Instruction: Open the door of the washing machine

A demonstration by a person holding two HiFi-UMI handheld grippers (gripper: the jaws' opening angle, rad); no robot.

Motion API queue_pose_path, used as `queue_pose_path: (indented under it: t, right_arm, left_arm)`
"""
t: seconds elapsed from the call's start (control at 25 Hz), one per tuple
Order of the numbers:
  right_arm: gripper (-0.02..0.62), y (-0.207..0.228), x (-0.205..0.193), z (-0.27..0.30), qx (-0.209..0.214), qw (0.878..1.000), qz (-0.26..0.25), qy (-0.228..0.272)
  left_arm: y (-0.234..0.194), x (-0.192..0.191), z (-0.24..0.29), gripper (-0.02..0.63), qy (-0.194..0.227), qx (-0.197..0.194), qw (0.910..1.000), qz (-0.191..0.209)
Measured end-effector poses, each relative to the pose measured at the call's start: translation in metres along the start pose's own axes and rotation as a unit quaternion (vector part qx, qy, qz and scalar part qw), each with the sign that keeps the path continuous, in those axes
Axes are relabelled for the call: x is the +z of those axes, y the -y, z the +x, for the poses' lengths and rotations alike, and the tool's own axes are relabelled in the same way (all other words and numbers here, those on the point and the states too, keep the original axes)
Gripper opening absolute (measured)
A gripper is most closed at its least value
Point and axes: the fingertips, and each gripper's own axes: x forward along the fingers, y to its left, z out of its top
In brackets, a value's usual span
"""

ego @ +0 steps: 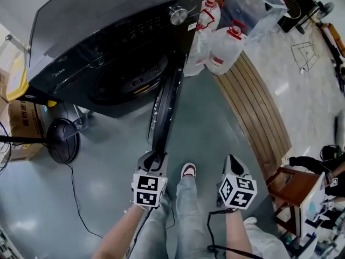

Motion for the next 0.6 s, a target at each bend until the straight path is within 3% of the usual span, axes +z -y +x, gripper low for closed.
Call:
queue_pose_path:
  t: [0.6]
  right_arm:
    - [0.005, 0.052, -0.025, -0.036, -0.032, 0.998, 0.044, 0.005]
  left_arm:
    - [0.035, 0.002, 0.015, 0.106, -0.008, 0.007, 0.9996, -0.025]
